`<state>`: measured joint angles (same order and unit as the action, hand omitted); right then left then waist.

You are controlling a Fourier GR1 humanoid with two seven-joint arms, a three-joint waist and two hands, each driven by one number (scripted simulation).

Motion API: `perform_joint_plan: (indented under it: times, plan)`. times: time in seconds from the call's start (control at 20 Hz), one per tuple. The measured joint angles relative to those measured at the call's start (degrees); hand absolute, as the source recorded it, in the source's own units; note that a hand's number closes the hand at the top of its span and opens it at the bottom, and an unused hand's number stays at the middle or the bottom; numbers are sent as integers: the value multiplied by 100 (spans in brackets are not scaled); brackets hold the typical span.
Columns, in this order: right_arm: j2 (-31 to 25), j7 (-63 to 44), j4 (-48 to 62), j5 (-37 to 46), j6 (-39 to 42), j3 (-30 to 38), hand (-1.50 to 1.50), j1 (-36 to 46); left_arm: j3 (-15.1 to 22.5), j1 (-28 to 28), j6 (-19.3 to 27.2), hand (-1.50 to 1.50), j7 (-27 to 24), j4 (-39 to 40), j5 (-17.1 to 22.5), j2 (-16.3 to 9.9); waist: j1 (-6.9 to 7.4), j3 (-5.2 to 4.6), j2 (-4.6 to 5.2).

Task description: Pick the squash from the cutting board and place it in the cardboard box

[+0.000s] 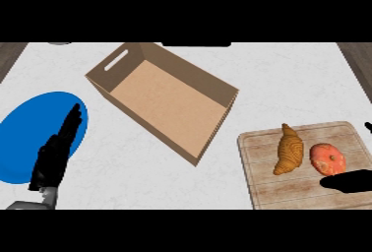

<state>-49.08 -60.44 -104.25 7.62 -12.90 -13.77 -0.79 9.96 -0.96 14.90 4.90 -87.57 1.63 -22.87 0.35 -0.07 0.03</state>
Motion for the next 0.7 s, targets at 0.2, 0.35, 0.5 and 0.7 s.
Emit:
perform_joint_plan:
  times: [0.2, 0.35, 0.5, 0.7]
  plan:
    - [162, -68, 233, 74, 160, 79, -150, 102, -19, 14, 24, 0, 21, -12, -130, 135, -11, 5, 0]
    - [350, -128, 206, 259, 224, 51, -150, 34, -144, 145, -91, 0, -63, -45, -116, 117, -19, 5, -4]
    - [563, -62, 448, 402, 305, 102, -150, 82, -229, 122, -180, 0, -73, 13, -154, 174, -23, 4, -4]
    - [811, -1, 564, 612, 416, 193, -150, 67, -303, 153, -232, 0, 92, -186, -283, 221, -25, 5, -6]
